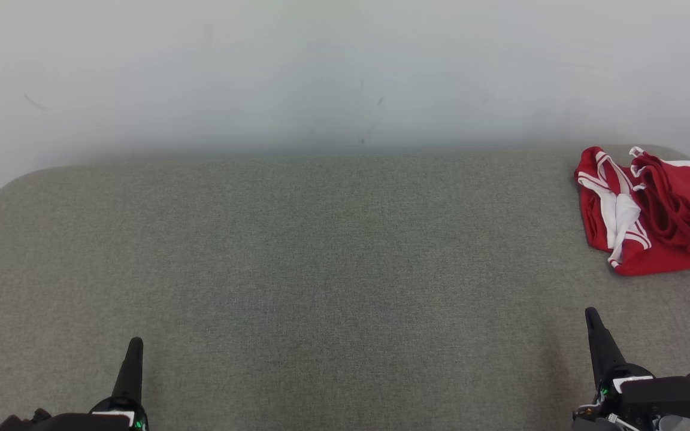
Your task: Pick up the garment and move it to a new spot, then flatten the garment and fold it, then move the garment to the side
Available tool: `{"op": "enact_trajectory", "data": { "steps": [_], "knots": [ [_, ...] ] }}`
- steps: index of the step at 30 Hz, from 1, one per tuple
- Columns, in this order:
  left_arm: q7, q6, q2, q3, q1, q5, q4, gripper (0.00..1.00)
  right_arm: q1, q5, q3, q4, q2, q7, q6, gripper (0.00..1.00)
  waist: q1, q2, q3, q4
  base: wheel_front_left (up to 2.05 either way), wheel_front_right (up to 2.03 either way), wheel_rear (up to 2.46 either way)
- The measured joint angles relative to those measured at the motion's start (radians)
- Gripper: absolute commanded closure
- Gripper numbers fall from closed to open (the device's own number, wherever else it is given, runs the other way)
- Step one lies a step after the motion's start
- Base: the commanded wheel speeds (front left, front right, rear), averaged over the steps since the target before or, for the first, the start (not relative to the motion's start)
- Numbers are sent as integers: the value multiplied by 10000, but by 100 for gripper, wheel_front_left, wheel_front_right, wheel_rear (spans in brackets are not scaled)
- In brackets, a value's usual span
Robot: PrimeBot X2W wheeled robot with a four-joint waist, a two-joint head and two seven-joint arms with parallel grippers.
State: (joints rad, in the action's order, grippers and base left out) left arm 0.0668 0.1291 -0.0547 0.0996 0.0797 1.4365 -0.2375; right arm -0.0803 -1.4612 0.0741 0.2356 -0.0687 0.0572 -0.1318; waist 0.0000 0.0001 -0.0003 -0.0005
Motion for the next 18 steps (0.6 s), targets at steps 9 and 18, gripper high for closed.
{"op": "enact_trajectory", "data": {
  "steps": [9, 18],
  "knots": [
    [171, 0, 4, 38, 67, 650, -25, 100, -58, -614, 82, 33, 17, 148, 0, 100, 0, 0, 12, 1, 0, 0, 0],
    [332, 0, 8, 77, 186, 1281, -59, 100, -198, -1195, 165, 63, 33, 318, 0, 100, 0, 0, 25, 3, 0, 0, 0]
  ]
}}
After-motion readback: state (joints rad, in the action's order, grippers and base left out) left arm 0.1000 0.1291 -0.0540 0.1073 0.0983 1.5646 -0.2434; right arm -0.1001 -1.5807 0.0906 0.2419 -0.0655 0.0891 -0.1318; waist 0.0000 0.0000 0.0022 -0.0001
